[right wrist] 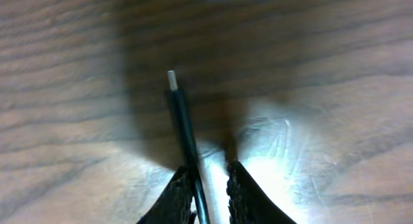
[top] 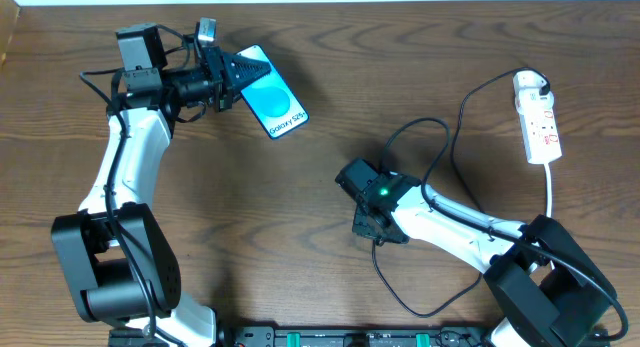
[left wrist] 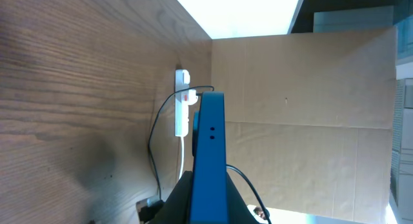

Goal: Plug charger to phone and switch on socket
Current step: 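Close the right gripper on the black cable's connector, then lift the cable connector with the right gripper toward the phone's bottom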

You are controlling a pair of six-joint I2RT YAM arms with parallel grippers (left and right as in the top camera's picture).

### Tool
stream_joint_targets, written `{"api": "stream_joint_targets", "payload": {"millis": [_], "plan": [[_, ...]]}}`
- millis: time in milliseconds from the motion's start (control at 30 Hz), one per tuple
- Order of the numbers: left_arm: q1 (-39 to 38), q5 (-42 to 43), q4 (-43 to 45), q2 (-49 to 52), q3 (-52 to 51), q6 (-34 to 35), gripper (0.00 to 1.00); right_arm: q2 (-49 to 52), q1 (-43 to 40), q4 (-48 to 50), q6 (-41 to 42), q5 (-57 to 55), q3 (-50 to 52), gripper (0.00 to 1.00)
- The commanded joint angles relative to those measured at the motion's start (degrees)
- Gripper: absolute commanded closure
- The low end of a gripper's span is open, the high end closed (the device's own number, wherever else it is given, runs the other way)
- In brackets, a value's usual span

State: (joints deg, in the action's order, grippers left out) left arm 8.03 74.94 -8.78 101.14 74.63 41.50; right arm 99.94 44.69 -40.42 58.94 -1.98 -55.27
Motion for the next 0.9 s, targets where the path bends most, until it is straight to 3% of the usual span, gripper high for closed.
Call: {"api": "stream_joint_targets", "payload": {"millis": [0, 167, 300, 867], "plan": [[0.04, 2.43, 0.22, -1.18, 0.59, -0.81, 0.93, 0.52, -0.5, 0.04, 3.39, -2.01, 0.2, 0.78], [0.04, 2.4, 0.22, -1.18, 0.59, -1.46, 0.93, 0.52, -0.5, 1.25, 3.15, -2.45, 0.2, 0.6], [0.04, 2.4, 0.22, -1.18, 0.59, -1.44, 0.93, 0.52, -0.5, 3.89, 0.92, -2.43, 0.2, 0.59], [0.04, 2.43, 0.22, -1.18, 0.59, -1.44, 0.93, 2.95, -3.04, 4.42, 0.13, 1.07, 0.2, 0.97]]}}
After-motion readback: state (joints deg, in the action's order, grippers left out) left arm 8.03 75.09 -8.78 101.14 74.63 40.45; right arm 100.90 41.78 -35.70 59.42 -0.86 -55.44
